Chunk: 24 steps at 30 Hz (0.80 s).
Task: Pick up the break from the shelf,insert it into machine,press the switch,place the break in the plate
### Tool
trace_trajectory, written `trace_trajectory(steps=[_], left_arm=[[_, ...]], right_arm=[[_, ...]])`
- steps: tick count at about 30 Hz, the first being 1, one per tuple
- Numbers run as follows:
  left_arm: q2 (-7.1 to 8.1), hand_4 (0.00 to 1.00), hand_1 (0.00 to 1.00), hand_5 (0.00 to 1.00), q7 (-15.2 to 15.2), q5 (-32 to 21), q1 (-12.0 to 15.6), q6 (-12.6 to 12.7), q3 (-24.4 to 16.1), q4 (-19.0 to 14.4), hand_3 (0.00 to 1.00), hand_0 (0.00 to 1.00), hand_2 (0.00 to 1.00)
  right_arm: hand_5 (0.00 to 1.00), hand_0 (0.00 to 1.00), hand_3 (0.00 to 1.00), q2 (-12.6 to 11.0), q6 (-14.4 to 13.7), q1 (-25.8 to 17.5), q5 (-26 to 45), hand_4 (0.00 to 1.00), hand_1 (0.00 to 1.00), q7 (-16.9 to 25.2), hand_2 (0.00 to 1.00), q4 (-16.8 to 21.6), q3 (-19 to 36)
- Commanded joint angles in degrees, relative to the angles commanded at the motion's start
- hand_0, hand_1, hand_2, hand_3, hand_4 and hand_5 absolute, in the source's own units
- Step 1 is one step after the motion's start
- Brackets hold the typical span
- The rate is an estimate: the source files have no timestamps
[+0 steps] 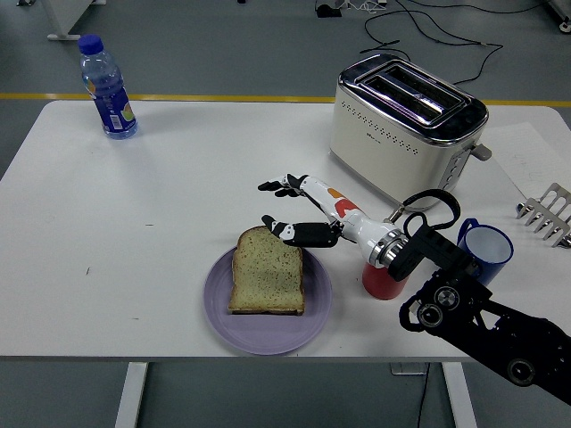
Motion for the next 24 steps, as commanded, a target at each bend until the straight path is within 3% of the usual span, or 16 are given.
trace_trajectory(steps=[6,13,14,18,19,20,24], left_arm=[[0.02,0.406,0.599,0.998,0.09,0.42,0.06,-0.07,-0.19,0.0,0.673,0.677,0.644],[0.0,0.405,0.599,0.998,0.22,1.13,0.25,-0.13,-0.67,0.0,0.673,0.677,0.643],[0.0,0.405,0.599,0.998,0.24,1.23,0.29,-0.15,-0.73,0.0,0.672,0.677,0.643],[0.02,0.405,0.599,0.998,0.24,1.38,0.43,-0.2,-0.81,0.0,0.672,0.677,0.643],[0.02,0.405,0.599,0.998,0.24,1.36,0.45,-0.21,-0.79,0.0,0.672,0.677,0.643],[0.03,0.406,0.597,0.998,0.2,1.2,0.46,-0.2,-0.71,0.0,0.673,0.677,0.644],[0.03,0.406,0.597,0.998,0.14,0.7,0.45,-0.18,-0.35,0.0,0.673,0.677,0.644]], right_arm=[[0.366,0.879,0.8,-0.32,-0.71,-0.45,1.32,0.657,0.809,1.2,0.835,0.92,0.85],[0.368,0.876,0.801,-1.21,-1.03,-1.85,10.81,0.656,0.803,8.2,0.832,4.73,4.39],[0.358,0.827,0.762,-1.41,-0.46,-2.18,13.07,0.635,0.769,9.93,0.791,5.79,5.35],[0.358,0.827,0.762,-2.68,3.44,-3.27,22.75,0.635,0.769,15.5,0.791,10.33,10.54],[0.358,0.827,0.762,-2.94,4.21,-3.4,24.98,0.635,0.769,15.95,0.791,11.12,11.84],[0.338,0.758,0.692,-3.41,5.44,-3.58,27.59,0.602,0.705,15.92,0.725,12.0,13.49],[0.338,0.758,0.692,-4.84,8.33,-4.21,37.27,0.602,0.705,16.17,0.725,13.43,19.53]])
